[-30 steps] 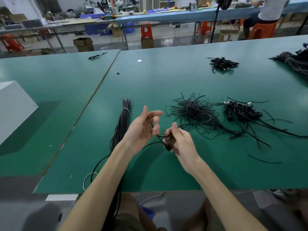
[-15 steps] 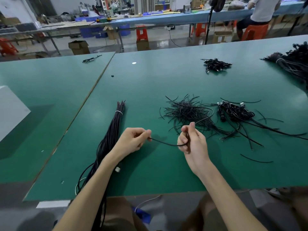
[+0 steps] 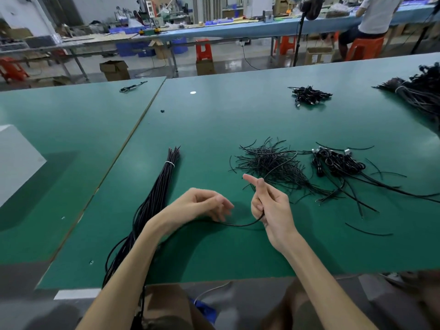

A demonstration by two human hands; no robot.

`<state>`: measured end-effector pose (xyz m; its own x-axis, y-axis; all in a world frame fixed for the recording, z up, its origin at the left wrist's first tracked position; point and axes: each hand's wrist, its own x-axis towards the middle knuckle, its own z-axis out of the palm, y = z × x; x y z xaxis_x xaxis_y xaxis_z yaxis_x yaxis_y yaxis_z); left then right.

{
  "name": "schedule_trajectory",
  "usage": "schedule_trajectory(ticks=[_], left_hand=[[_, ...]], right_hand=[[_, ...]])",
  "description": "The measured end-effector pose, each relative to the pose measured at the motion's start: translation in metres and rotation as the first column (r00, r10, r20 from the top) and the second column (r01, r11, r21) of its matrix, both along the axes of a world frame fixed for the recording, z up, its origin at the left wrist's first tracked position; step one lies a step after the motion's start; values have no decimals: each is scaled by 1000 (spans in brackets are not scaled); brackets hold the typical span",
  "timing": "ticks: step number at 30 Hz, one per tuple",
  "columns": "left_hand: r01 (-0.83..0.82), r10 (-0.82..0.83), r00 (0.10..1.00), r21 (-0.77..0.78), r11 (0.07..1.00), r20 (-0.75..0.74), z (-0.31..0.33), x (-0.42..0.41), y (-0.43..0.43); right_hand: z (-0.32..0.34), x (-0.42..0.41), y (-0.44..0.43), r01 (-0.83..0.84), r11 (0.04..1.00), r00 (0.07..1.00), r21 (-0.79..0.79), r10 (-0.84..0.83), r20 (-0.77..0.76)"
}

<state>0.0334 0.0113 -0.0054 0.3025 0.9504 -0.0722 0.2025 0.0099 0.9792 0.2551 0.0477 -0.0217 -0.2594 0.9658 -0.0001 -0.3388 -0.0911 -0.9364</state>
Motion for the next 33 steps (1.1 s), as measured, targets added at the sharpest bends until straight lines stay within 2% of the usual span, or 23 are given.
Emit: schedule_trajectory(ticks=[4,6,8,9,11,13,14,16,18,22,25,26,29,31,33], left_hand=[[157,-163,981,-64,985,-103,10,13,4],[187,-194,969,-54,981,-153,13,9,8],[179,-184,975,-54,982,-126,9,-4,7],[157,-161,986,-71,985,-53,6,-11,6],[97,-76,979,-104,990,188,1,-25,5],[5,31,909,-85,996,415,0,-38,5],[-47,84,850,-84,995,520,1,-42,6],[-115,162,673,-114,987,722,1,-47,9],[-154,188,539,-124,980,821,0,-45,10],[-172,159,441,-91,981,883,1,-28,16],[-234,267,282,-203,951,922,-1,-7,28],[-264,306,264,-237,935,915,-3,-1,29],[-331,373,258,-281,901,891,-11,9,31],[-321,384,155,-321,891,910,-13,4,30],[-225,348,34,-332,916,937,-14,-3,29]], right_hand=[[1,2,1,17,998,995,-59,-22,-97],[2,7,6,32,986,967,-166,-72,-246],[2,16,13,0,959,885,-283,-131,-446],[2,22,17,-23,948,827,-317,-160,-539],[0,29,20,-54,939,722,-340,-198,-663],[-3,30,21,-60,939,695,-338,-204,-689],[-3,29,21,-56,940,702,-336,-202,-682],[-3,26,22,-38,942,725,-334,-204,-658],[-3,25,22,-17,939,745,-342,-216,-631],[-2,23,19,16,935,810,-353,-219,-543],[-1,22,16,33,951,867,-309,-181,-465],[-1,21,15,34,959,892,-282,-156,-424],[0,16,9,63,984,969,-169,-101,-227],[-2,10,4,94,992,993,-82,-99,-64],[-3,3,1,119,993,987,-11,-117,110]])
